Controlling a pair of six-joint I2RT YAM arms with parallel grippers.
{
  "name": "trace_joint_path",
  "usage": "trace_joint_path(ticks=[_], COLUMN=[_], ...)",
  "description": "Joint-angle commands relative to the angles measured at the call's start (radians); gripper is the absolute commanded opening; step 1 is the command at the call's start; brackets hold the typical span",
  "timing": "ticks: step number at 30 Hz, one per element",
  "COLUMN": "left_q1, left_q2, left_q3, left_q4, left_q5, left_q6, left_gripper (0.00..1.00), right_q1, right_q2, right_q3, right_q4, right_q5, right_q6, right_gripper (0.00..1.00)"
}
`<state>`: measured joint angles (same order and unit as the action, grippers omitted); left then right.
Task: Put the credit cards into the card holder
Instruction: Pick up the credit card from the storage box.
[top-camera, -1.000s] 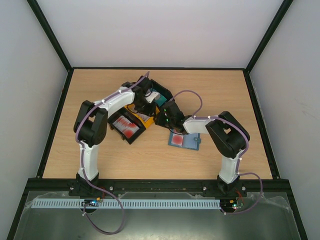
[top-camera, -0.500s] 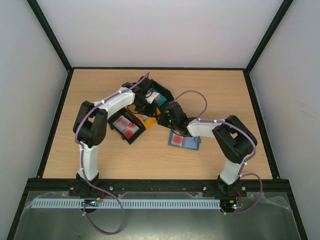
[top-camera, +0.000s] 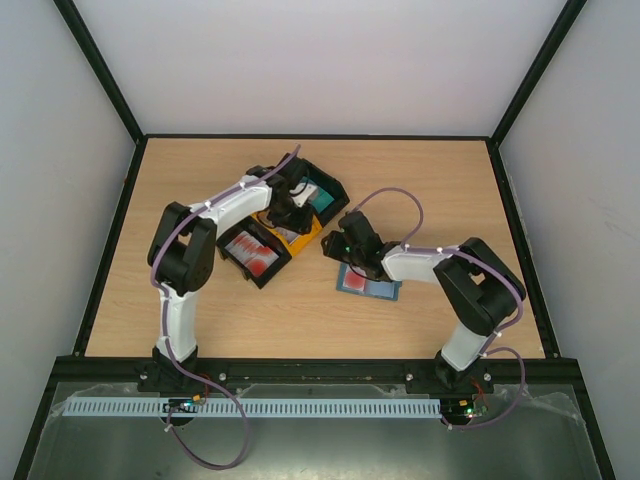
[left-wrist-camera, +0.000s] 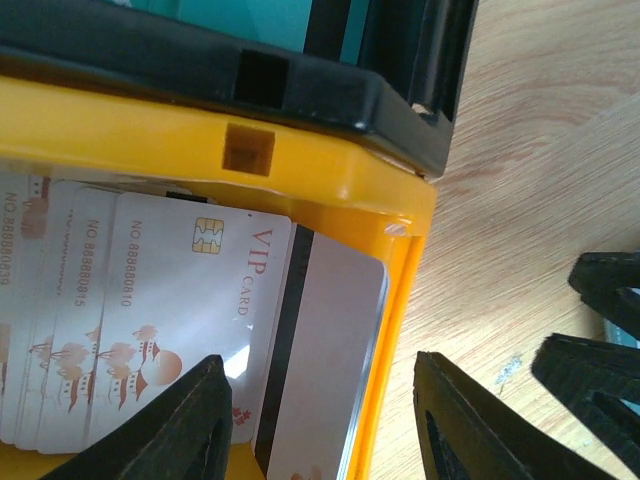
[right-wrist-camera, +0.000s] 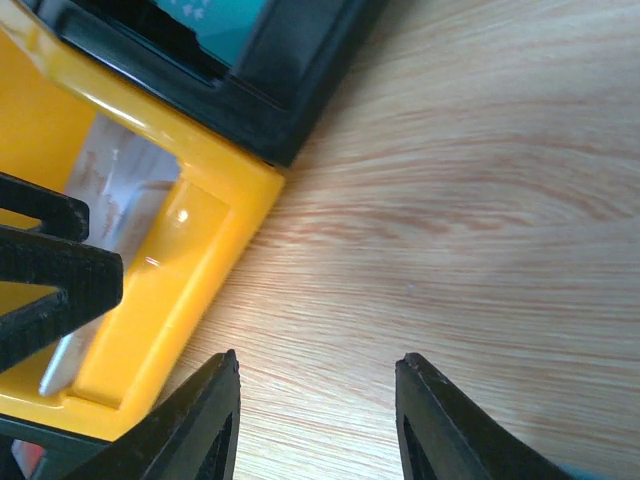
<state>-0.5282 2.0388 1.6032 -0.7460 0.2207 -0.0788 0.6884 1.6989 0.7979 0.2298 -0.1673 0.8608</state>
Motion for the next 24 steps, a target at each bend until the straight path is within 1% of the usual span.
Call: trace_joint_path(ticks=[1, 4, 8, 17, 22, 24], left_q1=[-0.007, -0.009, -0.009, -0.009, -0.006, -0.005], left_q2=[0.035, 0.027, 0.012, 0.015, 0.009, 0.010], left_q3=[-0.004, -0.008, -0.016, -0.013, -0.002, 0.001], left_q4=[-0.025, -0.028, -0.025, -0.021, -0.019, -0.020], left_q5=[-0.035, -0.024, -0.023, -0.052, -0.071, -0.082], left_q6=[0.002, 0.008, 0.011, -0.002, -0.007, -0.011], left_gripper=[0.52, 0.48, 0.35, 0.19, 0.12, 0.06], right_q1=[-0.015, -0.037, -0.058, -0.070, -0.071, -0.072], right_q2=[-0.050, -0.072, -0.102, -0.138, -0.147, -0.149], right_q3=[-0.027, -0.041, -0.049, -0.073, -0.085, -0.087], right_q4=[-0.028, -0.036, -0.048, -0.057, -0.055, -0.056], right_q5=[0.037, 0.038, 0.046, 0.055, 0.057, 0.057], right_q6=[0.009, 0.012, 0.008, 0.010, 0.015, 0.015], right_gripper=[0.42, 0.42, 0.41, 0.41, 0.41, 0.41])
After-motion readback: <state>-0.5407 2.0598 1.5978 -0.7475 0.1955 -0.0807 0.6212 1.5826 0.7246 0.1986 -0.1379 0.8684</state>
